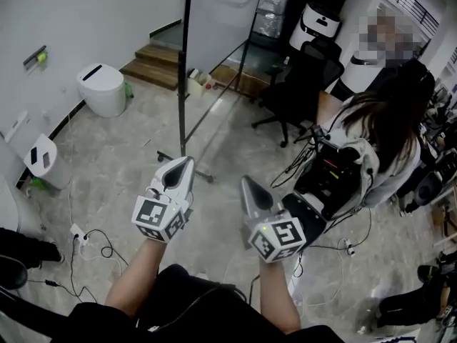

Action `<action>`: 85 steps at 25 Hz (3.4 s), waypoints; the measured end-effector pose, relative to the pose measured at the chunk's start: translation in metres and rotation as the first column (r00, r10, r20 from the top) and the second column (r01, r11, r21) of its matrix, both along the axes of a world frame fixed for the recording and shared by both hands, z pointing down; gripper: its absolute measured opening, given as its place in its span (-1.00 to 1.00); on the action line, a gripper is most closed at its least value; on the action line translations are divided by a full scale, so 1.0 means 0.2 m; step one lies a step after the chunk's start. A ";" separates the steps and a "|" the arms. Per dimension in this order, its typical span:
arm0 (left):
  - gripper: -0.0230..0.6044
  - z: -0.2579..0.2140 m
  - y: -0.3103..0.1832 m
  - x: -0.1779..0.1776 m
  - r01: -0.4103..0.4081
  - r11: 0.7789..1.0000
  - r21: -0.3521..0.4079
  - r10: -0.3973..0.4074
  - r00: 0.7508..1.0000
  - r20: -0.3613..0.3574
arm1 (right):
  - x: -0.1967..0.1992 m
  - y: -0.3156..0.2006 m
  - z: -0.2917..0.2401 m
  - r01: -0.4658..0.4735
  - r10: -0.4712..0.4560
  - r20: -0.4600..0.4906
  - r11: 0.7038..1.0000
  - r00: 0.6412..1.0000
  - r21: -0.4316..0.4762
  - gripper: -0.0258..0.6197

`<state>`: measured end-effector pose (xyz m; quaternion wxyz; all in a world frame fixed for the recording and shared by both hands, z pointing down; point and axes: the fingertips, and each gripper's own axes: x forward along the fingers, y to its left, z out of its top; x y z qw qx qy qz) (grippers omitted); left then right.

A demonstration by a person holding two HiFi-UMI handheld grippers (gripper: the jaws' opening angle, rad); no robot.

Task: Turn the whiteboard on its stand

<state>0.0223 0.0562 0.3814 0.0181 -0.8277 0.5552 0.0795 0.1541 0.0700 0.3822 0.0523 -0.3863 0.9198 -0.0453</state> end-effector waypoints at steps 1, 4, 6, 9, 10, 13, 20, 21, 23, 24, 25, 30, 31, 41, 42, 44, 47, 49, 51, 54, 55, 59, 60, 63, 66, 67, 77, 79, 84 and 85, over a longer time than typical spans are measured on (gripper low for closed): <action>-0.92 0.01 0.00 -0.02 0.012 1.000 -0.003 -0.012 1.000 0.001 | -0.01 -0.01 0.00 0.008 -0.008 0.001 1.000 1.000 0.000 -0.90; -0.92 0.03 -0.01 -0.07 0.047 0.999 -0.017 -0.047 0.999 0.016 | -0.05 -0.05 0.02 0.026 -0.026 0.006 1.000 1.000 -0.010 -0.90; -0.92 0.03 -0.01 -0.11 0.068 0.997 -0.022 -0.068 0.997 0.025 | -0.06 -0.07 0.03 0.038 -0.038 0.007 0.999 0.999 -0.013 -0.90; -0.92 0.03 -0.02 -0.15 0.099 0.995 -0.024 -0.098 0.995 0.029 | -0.09 -0.11 0.03 0.057 -0.057 0.013 0.998 0.998 -0.013 -0.89; -0.92 0.03 -0.03 -0.16 0.105 0.994 -0.025 -0.105 0.994 0.031 | -0.09 -0.13 0.03 0.062 -0.062 0.017 0.998 0.998 -0.016 -0.89; -0.92 0.03 -0.07 -0.19 0.114 0.993 -0.031 -0.113 0.993 0.037 | -0.12 -0.17 0.03 0.076 -0.076 0.026 0.997 0.997 -0.020 -0.89; -0.92 0.06 -0.24 -0.29 0.088 0.995 -0.041 -0.087 0.996 0.023 | -0.23 -0.33 0.04 0.076 -0.075 0.033 0.997 0.997 -0.023 -0.89; -0.92 0.06 -0.28 -0.31 0.083 0.996 -0.042 -0.083 0.996 0.018 | -0.25 -0.36 0.04 0.072 -0.071 0.036 0.997 0.997 -0.023 -0.90; -0.92 0.08 -0.35 -0.36 0.076 0.996 -0.044 -0.075 0.997 0.014 | -0.30 -0.42 0.04 0.071 -0.070 0.040 0.997 0.997 -0.023 -0.89; -0.92 0.09 -0.40 -0.38 0.071 0.996 -0.045 -0.070 0.997 0.016 | -0.33 -0.45 0.04 0.073 -0.073 0.039 0.997 0.997 -0.021 -0.89; -0.92 0.09 -0.44 -0.40 0.065 0.997 -0.047 -0.064 0.998 0.019 | -0.36 -0.49 0.05 0.074 -0.074 0.034 0.997 0.997 -0.018 -0.89; -0.92 0.09 -0.70 -0.53 0.042 0.998 -0.055 -0.041 0.999 0.019 | -0.53 -0.70 0.03 0.050 -0.050 -0.013 0.999 0.999 -0.004 -0.89; -0.92 0.09 -0.75 -0.57 0.040 0.998 -0.058 -0.039 0.999 0.019 | -0.55 -0.74 0.02 0.042 -0.042 -0.016 0.999 0.999 -0.003 -0.89; -0.92 0.05 -1.26 -0.88 -0.024 0.998 -0.066 0.027 0.998 0.054 | -0.82 -1.18 -0.05 -0.047 0.047 -0.009 0.999 0.999 0.004 -0.89; -0.92 0.07 -1.31 -0.91 -0.036 0.997 -0.065 0.040 0.997 0.062 | -0.85 -1.22 -0.05 -0.057 0.057 -0.008 0.998 0.998 0.006 -0.89; -0.92 0.10 -1.40 -0.94 -0.061 0.996 -0.067 0.066 0.995 0.075 | -0.89 -1.29 -0.04 -0.075 0.075 -0.009 0.997 0.997 0.008 -0.89; -0.92 0.10 -1.52 -0.96 -0.091 0.993 -0.078 0.097 0.992 0.081 | -0.91 -1.39 -0.04 -0.104 0.104 -0.012 0.995 0.995 0.008 -0.89; -0.92 0.08 -1.60 -0.98 -0.094 0.993 -0.076 0.099 0.992 0.077 | -0.91 -1.44 -0.05 -0.116 0.116 -0.015 0.993 0.993 0.010 -0.89; -0.92 0.10 -1.68 -0.98 -0.099 0.992 -0.075 0.105 0.991 0.085 | -0.90 -1.48 -0.06 -0.127 0.127 -0.012 0.992 0.992 0.015 -0.89; -0.92 0.10 -1.81 -0.95 -0.112 0.991 -0.072 0.118 0.989 0.089 | -0.86 -1.56 -0.07 -0.149 0.149 0.001 0.989 0.989 0.020 -0.89; -0.92 0.09 -1.84 -0.95 -0.113 0.991 -0.072 0.119 0.989 0.088 | -0.85 -1.59 -0.07 -0.152 0.152 0.003 0.988 0.988 0.015 -0.89; -0.92 0.07 -1.93 -0.92 -0.105 0.992 -0.069 0.112 0.988 0.104 | -0.82 -1.64 -0.08 -0.149 0.149 -0.004 0.989 0.989 0.009 -0.89; -0.92 0.06 -1.95 -0.91 -0.103 0.993 -0.065 0.109 0.988 0.106 | -0.81 -1.66 -0.09 -0.149 0.149 -0.004 0.989 0.989 0.013 -0.89; -0.91 0.06 -2.02 -0.87 -0.092 0.994 -0.057 0.098 0.990 0.101 | -0.76 -1.72 -0.09 -0.149 0.149 -0.002 0.989 0.989 0.014 -0.89; -0.91 0.06 -2.08 -0.86 -0.076 0.995 -0.064 0.082 0.992 0.099 | -0.75 -1.79 -0.09 -0.140 0.140 -0.001 0.990 0.990 0.001 -0.89; -0.91 0.07 -2.10 -0.87 -0.066 0.995 -0.069 0.073 0.992 0.102 | -0.76 -1.81 -0.08 -0.132 0.132 0.000 0.991 0.991 -0.002 -0.89; -0.74 0.24 -2.38 -1.11 0.054 0.989 -0.139 -0.034 0.989 0.145 | -0.87 -1.99 -0.04 -0.072 0.072 -0.006 0.997 0.997 -0.029 -0.89; -0.62 0.25 -2.44 -1.14 0.070 0.987 -0.145 -0.048 0.987 0.151 | -0.88 -2.00 -0.03 -0.069 0.069 -0.012 0.997 0.998 -0.030 -0.89; -0.28 0.26 -2.55 -1.19 0.099 0.985 -0.144 -0.077 0.986 0.150 | -0.89 -2.03 -0.01 -0.068 0.067 -0.025 0.997 0.997 -0.041 -0.89; -0.21 0.27 -2.57 -1.19 0.098 0.985 -0.145 -0.076 0.986 0.150 | -0.88 -2.03 0.00 -0.071 0.070 -0.028 0.996 0.997 -0.045 -0.89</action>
